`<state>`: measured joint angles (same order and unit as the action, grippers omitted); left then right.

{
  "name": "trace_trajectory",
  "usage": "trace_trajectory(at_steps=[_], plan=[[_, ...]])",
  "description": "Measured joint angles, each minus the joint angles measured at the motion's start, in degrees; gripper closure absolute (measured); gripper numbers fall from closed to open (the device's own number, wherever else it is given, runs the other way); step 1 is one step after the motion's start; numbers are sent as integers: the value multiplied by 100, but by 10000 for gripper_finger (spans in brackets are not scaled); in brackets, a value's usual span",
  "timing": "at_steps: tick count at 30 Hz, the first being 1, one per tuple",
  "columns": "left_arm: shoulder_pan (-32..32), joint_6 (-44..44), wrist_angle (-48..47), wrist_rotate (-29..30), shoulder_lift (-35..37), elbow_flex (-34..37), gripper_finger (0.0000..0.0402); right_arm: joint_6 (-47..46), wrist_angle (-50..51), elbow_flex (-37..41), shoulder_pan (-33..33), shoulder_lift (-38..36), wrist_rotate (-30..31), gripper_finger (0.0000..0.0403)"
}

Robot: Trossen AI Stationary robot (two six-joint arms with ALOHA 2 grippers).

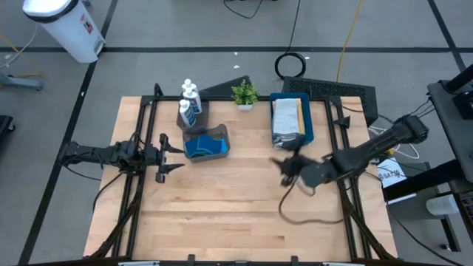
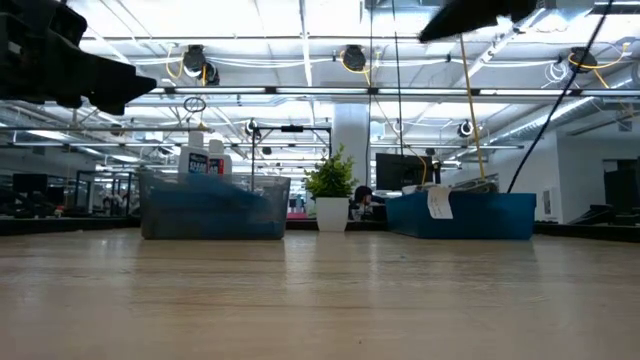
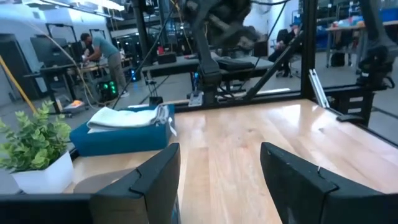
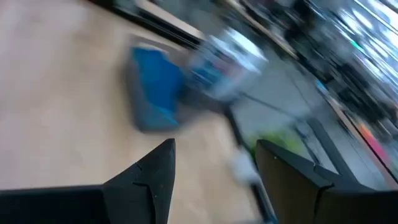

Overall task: Pick & Place Kitchen Items
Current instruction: Return to Home Position

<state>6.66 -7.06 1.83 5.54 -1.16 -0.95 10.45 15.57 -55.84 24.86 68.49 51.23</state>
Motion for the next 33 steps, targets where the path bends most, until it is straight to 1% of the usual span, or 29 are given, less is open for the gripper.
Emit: trace_trajectory(at_steps=[2,3,5,7,13,18,23,27,31,33], plan=[[0,18,44,7,7,5,176,-631,336,315,-4,-451,422,206],[0,17,67,5,3,10,176,-997,483,497,-4,-679,448,206],[0,19,122,7,5,15,176,-1322,625,877,-6,-1158,84,206],[0,17,128,11,3,15,176,-1298,508,1300,-63,-1648,-450,206],[0,19,128,9,5,15,176,-1157,-637,2404,-616,-3068,-1446,206],[0,23,128,9,4,15,176,-932,-1569,3345,-1342,-4003,-2177,206],[0,23,131,9,3,15,176,-832,-2253,3972,-2124,-4509,-2849,206],[0,23,133,9,3,15,176,-960,-2310,4214,-2712,-4764,-3513,206],[0,23,133,9,3,13,176,-951,-2319,4370,-3242,-4988,-4363,206],[0,23,134,9,3,11,176,-933,-2403,4467,-3456,-5096,-4655,206]])
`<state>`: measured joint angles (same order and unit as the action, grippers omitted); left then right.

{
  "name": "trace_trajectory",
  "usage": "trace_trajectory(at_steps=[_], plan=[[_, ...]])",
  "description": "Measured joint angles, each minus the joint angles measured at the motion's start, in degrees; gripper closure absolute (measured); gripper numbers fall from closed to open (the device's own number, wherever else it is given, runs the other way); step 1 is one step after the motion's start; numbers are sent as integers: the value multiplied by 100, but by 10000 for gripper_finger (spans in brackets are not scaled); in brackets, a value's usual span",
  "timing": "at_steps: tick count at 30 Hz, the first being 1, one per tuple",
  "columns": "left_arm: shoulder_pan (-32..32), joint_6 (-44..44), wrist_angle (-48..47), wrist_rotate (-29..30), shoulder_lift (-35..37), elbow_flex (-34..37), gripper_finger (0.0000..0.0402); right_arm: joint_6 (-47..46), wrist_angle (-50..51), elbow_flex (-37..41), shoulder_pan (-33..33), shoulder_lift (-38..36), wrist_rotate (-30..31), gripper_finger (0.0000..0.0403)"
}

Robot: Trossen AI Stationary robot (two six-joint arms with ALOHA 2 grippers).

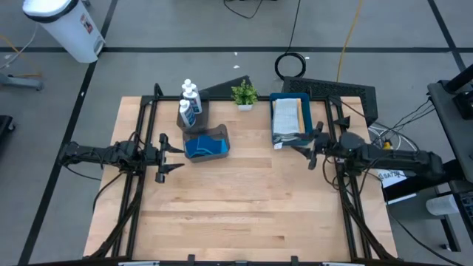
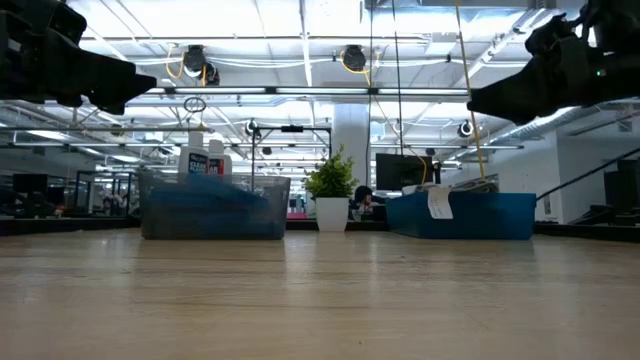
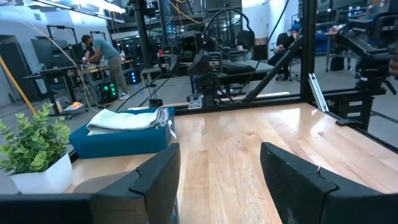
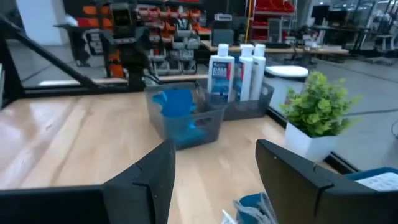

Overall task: Pick & Place Kitchen Items
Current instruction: Return to Home Position

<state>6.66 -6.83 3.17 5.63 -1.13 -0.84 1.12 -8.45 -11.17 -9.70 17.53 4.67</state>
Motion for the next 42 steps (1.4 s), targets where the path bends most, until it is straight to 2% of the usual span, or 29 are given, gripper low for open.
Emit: trace_trajectory(at_steps=[5,14,19,26,30,42], plan=[[0,0,1,-1,0,0,176,112,-72,227,-234,-296,-42,206],[0,0,3,-2,2,0,176,88,-34,491,-236,-1237,-67,206],[0,0,4,-2,1,-2,176,170,-2,683,-232,-1747,-512,206],[0,2,5,-2,0,-9,176,247,232,716,-234,-1717,-464,206],[0,1,5,-2,0,-9,176,254,493,722,-234,-1715,-173,206],[0,2,4,0,0,-9,176,264,564,732,-234,-1712,-187,206]])
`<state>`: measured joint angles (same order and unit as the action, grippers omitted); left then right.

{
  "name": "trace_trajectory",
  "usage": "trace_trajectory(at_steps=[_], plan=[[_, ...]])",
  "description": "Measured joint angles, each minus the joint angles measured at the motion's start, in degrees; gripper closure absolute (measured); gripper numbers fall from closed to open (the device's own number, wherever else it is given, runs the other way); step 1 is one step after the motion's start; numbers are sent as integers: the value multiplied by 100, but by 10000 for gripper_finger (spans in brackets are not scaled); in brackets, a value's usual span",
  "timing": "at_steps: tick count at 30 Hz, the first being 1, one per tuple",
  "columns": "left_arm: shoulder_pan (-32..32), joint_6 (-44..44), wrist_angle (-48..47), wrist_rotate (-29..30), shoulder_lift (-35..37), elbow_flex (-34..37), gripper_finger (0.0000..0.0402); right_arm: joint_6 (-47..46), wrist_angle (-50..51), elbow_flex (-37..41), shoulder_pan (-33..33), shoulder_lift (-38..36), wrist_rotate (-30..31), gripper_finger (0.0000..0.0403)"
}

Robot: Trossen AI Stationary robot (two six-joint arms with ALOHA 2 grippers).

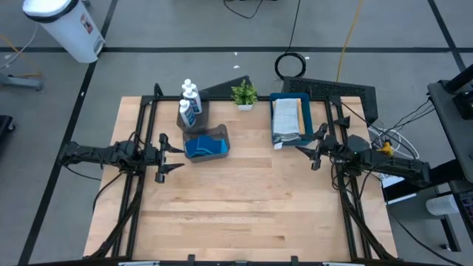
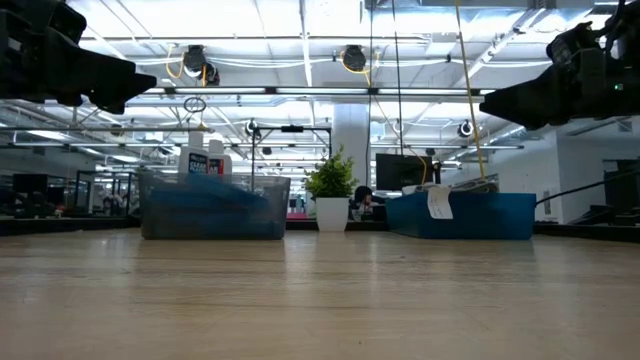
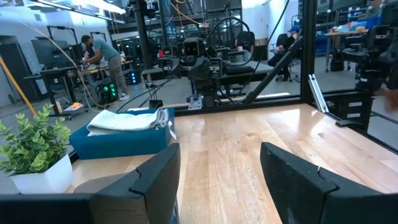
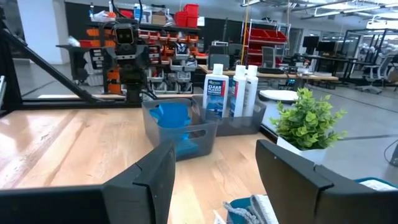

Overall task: Pick & Place Kitchen Items
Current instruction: Return to Home Position

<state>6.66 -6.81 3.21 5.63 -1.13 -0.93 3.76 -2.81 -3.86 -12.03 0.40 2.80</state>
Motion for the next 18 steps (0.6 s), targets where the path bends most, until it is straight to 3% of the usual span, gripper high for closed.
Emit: trace_trajectory(at_steps=[18], plan=[[0,-1,0,2,0,0,176,36,-37,7,0,0,7,206]])
